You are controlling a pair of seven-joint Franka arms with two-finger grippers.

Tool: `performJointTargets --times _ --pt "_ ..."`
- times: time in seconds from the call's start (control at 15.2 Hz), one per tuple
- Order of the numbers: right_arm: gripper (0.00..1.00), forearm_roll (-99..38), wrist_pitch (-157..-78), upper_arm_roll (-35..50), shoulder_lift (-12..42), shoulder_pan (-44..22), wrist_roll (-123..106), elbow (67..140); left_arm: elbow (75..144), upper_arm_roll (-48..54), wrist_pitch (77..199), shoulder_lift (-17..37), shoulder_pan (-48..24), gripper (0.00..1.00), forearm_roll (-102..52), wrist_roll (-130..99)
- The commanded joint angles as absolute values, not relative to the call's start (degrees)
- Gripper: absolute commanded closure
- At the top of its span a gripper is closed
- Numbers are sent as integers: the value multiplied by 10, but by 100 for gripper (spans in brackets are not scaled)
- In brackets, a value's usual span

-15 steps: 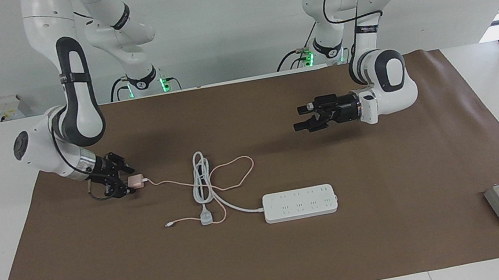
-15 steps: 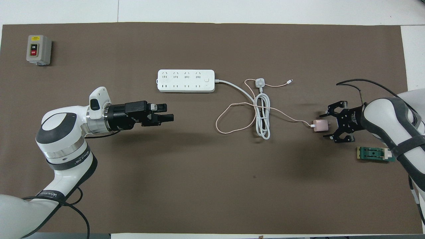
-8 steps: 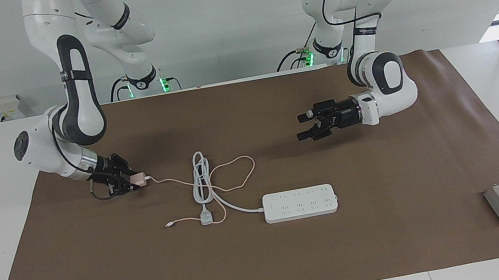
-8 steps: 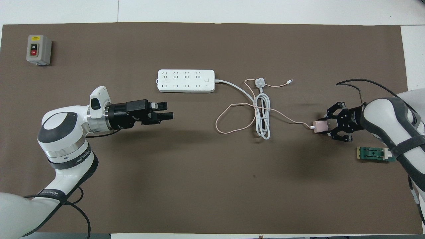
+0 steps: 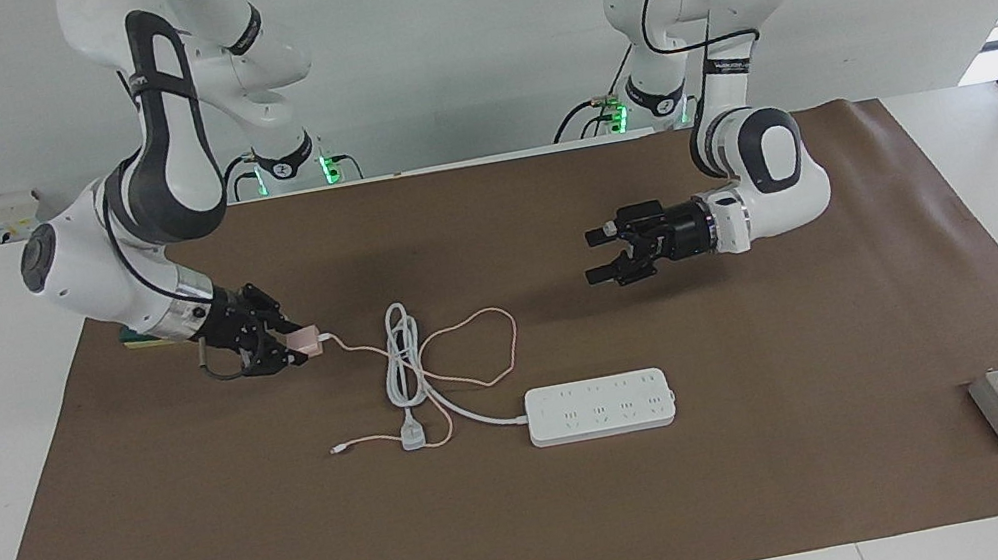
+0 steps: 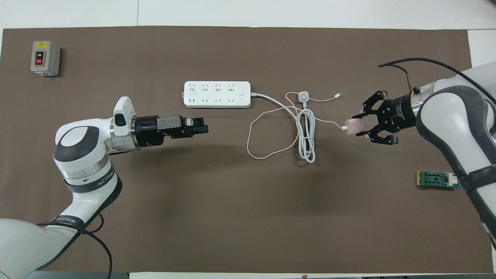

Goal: Plug charger into power strip
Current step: 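Grasp the pink charger with the right gripper and lift it, then carry the charger toward the left gripper while the left gripper reaches it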

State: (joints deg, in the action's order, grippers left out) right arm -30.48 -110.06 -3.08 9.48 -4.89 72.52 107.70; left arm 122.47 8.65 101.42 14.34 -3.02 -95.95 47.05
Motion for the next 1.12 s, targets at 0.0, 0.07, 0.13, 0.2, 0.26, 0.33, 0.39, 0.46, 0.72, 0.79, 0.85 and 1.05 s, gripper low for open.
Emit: performJointTargets --times 0.0,0.07,0.13,0.2,0.26,0.33,0.39,0.46,0.72,0.79,0.85,1.05 --pt "100 -317 -1099 -30 105 -99 788 1039 1211 60 998 163 -54 0 -973 482" --pt "100 -318 -1114 -30 106 -125 809 1032 1208 55 990 164 -61 0 -973 482" --pt "100 -318 -1139 -30 108 -147 831 1027 1204 53 988 165 -65 0 -973 482" --pt "100 -317 -1153 -30 112 -165 849 1021 1204 48 987 165 -66 0 -973 483" --pt "100 -318 -1171 -30 118 -184 865 1017 1204 47 985 166 -67 0 -972 483" --pt "100 -317 -1185 -30 120 -199 882 1009 1204 46 983 167 -70 0 -972 483" --pt "100 -317 -1193 -30 126 -219 902 1001 1204 45 980 169 -71 0 -972 483" --pt "100 -317 -1201 -30 134 -235 917 991 1203 42 975 172 -72 0 -972 483" --pt "100 -318 -1231 -30 167 -279 943 969 1204 34 973 174 -79 0 -972 487" --pt "100 -318 -1230 -30 184 -282 956 949 1204 34 973 174 -80 0 -972 487" --pt "100 -318 -1230 -30 200 -285 975 930 1204 33 973 174 -83 0 -972 487" --pt "100 -318 -1243 -30 218 -303 991 915 1204 31 971 174 -84 0 -973 486"
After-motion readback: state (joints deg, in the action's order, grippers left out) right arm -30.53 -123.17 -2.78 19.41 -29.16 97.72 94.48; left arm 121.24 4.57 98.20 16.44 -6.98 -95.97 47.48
